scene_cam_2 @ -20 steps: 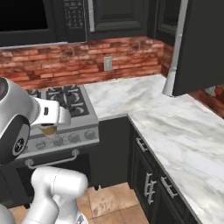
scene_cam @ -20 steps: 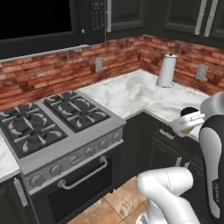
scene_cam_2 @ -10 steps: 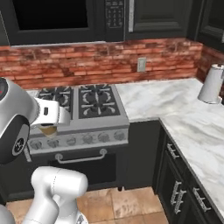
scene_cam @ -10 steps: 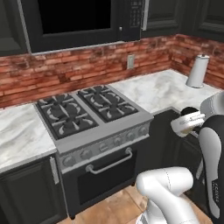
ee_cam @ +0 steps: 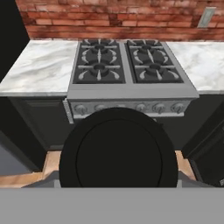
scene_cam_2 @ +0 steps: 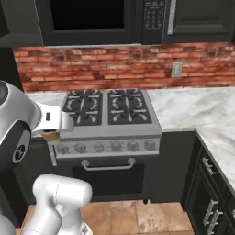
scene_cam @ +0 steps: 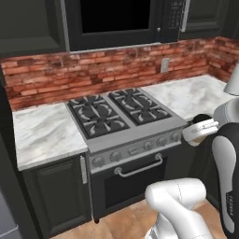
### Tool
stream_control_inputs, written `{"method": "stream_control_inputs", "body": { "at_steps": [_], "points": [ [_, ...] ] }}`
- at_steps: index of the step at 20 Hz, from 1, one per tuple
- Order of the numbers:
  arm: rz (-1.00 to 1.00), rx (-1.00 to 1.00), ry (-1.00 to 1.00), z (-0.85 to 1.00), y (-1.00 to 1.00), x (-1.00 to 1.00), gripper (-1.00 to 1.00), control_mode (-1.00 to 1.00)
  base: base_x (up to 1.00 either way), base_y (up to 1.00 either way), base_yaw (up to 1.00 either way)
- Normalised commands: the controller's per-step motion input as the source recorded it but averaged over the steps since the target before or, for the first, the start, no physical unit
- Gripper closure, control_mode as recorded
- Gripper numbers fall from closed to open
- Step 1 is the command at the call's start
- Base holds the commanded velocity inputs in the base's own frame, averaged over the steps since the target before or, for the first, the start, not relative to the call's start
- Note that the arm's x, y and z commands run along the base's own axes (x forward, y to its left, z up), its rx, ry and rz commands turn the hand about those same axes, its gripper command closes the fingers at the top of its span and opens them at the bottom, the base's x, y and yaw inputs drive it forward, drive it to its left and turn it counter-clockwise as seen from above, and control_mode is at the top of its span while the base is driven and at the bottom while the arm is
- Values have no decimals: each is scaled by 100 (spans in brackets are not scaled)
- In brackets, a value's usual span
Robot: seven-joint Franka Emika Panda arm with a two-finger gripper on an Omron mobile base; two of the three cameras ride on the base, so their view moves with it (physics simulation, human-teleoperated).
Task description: Sort all alcoholic drinks to one cabinet, and non-alcoholic drinks to the other.
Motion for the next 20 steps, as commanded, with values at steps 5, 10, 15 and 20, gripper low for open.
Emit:
{"method": "stream_control_inputs", "body": {
  "at_steps": [5, 10, 15, 20],
  "points": [
    [0, 0, 0, 0, 0, 0, 100, 100, 8, 23, 8],
    [0, 0, 0, 0, 0, 0, 100, 100, 9, 11, 2],
    [0, 0, 0, 0, 0, 0, 100, 100, 11, 15, 0],
    [0, 0, 0, 0, 0, 0, 100, 100, 22, 40, 0]
  ]
}}
